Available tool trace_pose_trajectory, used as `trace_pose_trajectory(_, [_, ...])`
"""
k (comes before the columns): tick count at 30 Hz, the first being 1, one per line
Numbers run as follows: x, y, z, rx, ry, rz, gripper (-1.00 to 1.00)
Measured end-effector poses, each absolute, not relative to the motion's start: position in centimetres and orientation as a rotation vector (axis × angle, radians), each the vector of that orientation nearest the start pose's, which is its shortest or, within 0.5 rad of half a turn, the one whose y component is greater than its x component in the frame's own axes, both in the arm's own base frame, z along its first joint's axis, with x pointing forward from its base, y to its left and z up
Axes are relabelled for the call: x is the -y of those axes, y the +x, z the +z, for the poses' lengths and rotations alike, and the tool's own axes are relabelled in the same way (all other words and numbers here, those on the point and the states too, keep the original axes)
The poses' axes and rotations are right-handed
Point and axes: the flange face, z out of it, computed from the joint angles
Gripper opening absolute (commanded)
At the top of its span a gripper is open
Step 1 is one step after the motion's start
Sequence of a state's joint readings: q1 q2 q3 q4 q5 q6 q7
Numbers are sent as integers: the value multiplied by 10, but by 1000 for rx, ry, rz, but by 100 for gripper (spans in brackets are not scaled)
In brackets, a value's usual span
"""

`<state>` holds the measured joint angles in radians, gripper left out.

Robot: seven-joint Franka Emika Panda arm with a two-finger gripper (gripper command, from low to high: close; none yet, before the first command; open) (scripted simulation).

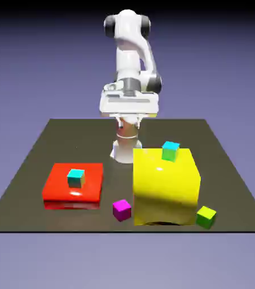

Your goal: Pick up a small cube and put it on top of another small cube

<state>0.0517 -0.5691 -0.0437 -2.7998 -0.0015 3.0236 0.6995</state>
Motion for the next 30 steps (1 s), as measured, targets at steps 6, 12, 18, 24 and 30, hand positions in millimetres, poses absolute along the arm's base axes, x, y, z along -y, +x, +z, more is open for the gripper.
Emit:
trace_pose_trajectory(6, [7,402,468,-674,-2570,-976,0])
trace_pose_trajectory(12, [19,416,465,-437,-2625,-910,0])
trace_pose_trajectory(18, [29,432,451,-192,-2661,-834,0])
trace_pose_trajectory(24, [38,449,428,60,-2675,-749,0])
trace_pose_trajectory(30, [45,465,396,316,-2667,-656,0])
